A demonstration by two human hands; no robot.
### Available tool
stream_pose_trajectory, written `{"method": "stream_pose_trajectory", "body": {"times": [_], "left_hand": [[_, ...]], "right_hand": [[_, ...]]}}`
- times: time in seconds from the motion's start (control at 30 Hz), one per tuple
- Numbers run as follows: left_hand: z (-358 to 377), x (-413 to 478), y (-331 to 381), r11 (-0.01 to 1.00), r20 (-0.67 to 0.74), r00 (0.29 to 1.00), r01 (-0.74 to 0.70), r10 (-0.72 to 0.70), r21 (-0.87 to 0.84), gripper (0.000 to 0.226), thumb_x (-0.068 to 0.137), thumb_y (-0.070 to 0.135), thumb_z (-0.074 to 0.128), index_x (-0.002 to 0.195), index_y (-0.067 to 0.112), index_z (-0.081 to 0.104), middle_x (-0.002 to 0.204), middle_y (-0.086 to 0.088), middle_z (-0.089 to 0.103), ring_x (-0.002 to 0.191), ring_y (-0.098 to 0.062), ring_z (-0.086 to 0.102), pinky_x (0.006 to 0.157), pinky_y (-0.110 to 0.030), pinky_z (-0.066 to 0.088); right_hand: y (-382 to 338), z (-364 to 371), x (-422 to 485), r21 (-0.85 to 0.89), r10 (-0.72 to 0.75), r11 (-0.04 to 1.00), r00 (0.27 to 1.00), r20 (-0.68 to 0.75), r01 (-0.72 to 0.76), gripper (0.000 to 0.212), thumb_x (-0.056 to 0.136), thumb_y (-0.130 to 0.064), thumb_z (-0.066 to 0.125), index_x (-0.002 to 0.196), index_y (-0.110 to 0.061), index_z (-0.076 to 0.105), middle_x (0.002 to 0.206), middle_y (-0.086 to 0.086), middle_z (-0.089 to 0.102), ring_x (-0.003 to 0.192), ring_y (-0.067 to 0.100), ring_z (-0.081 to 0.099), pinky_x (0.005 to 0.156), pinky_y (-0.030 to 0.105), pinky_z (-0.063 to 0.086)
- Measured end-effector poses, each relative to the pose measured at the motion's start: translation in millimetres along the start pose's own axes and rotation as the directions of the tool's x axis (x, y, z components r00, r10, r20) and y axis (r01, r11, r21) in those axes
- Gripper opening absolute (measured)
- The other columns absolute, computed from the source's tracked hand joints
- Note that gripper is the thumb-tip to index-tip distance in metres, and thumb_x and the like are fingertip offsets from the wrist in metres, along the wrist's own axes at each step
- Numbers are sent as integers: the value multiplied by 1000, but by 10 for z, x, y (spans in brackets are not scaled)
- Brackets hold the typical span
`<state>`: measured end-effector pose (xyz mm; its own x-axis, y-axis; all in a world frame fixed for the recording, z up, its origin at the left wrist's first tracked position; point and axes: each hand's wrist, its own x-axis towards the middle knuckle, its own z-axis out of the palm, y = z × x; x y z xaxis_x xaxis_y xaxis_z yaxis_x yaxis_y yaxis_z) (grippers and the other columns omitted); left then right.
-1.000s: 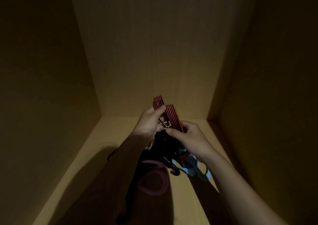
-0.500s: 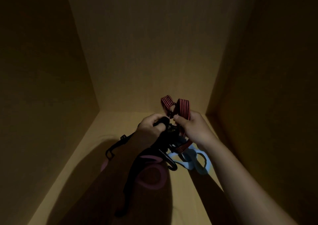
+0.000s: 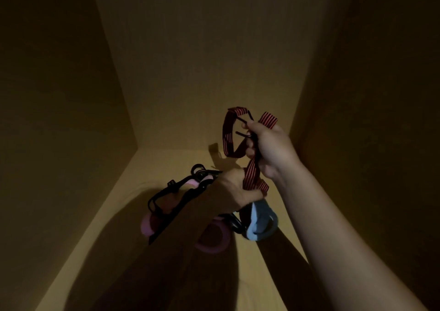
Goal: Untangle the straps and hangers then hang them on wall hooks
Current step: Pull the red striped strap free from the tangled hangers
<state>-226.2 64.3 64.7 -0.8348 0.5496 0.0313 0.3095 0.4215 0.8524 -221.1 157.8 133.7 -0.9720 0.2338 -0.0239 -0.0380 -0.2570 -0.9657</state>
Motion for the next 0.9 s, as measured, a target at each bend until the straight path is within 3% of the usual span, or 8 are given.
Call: {"method": "stream_pose_trajectory", "body": {"times": [0.07, 0.13, 0.27, 0.5, 0.57, 0.67, 0.77, 0.9], "left_hand": [[15, 36, -21, 998, -62, 998, 8, -12, -64, 23, 84, 22, 61, 76, 0, 62, 69, -19, 61, 67, -30, 57, 73, -46, 50], [-81, 48, -35, 981, -123, 990, 50, -74, -186, 19, 84, 21, 62, 66, 15, 61, 57, -2, 59, 60, -22, 56, 71, -44, 50], [-444, 6, 74, 914, -209, 971, 22, -116, -405, 17, 82, 6, 59, 67, 13, 57, 44, 8, 50, 40, -9, 47, 47, -22, 39], [-611, 70, 411, 917, -281, 958, -162, 58, -364, 23, 83, 3, 54, 66, 19, 54, 64, 3, 47, 59, -9, 41, 61, -26, 34], [-629, 105, 496, 903, -304, 949, -202, 84, -379, 24, 83, 3, 53, 65, 19, 52, 62, 3, 45, 56, -8, 39, 57, -24, 32], [-643, 147, 623, 880, -337, 936, -247, 107, -406, 24, 84, 6, 54, 65, 21, 53, 59, 7, 46, 54, -6, 39, 52, -21, 30], [-646, 180, 722, 867, -282, 953, -233, 112, -441, 14, 79, 16, 60, 67, 24, 59, 63, 6, 53, 63, -13, 48, 60, -29, 41], [-615, 222, 769, 861, -218, 975, -145, 41, -487, 9, 81, 16, 63, 73, 20, 60, 74, -4, 59, 82, -28, 58, 90, -49, 48]], "right_hand": [[-19, -5, 15, 97, 22, 995, 999, -31, -19, 14, 93, -11, 49, 83, -6, 56, 49, -4, 50, 35, 3, 42, 36, 15, 36], [-21, -67, 36, 128, 51, 991, 995, -91, -39, 8, 92, -9, 51, 86, -7, 55, 60, 0, 51, 37, 4, 48, 39, 17, 42], [123, -283, 73, -48, 65, 996, 962, -265, -81, 14, 89, -8, 53, 76, -13, 52, 69, 5, 56, 54, 14, 55, 50, 26, 46], [412, -353, 31, -62, 297, 951, 951, -90, -303, 15, 91, -15, 52, 89, -5, 63, 79, 10, 59, 59, 11, 52, 49, 20, 44], [388, -316, 10, -20, 269, 963, 963, -4, -269, 30, 90, -30, 54, 104, -5, 64, 87, 9, 61, 55, 6, 53, 48, 18, 45], [294, -259, -94, -13, 180, 983, 965, 189, -181, 50, 76, -51, 58, 103, -10, 64, 84, 3, 63, 58, 6, 56, 64, 22, 47], [212, -173, -209, -114, 105, 991, 935, 337, -70, 33, 74, -29, 69, 98, -8, 61, 81, 1, 65, 71, 11, 62, 64, 20, 51], [232, -50, -119, -463, -79, 868, 970, 230, 181, 12, 80, -9, 66, 85, 2, 62, 68, 6, 57, 62, 15, 55, 58, 28, 45]]}}
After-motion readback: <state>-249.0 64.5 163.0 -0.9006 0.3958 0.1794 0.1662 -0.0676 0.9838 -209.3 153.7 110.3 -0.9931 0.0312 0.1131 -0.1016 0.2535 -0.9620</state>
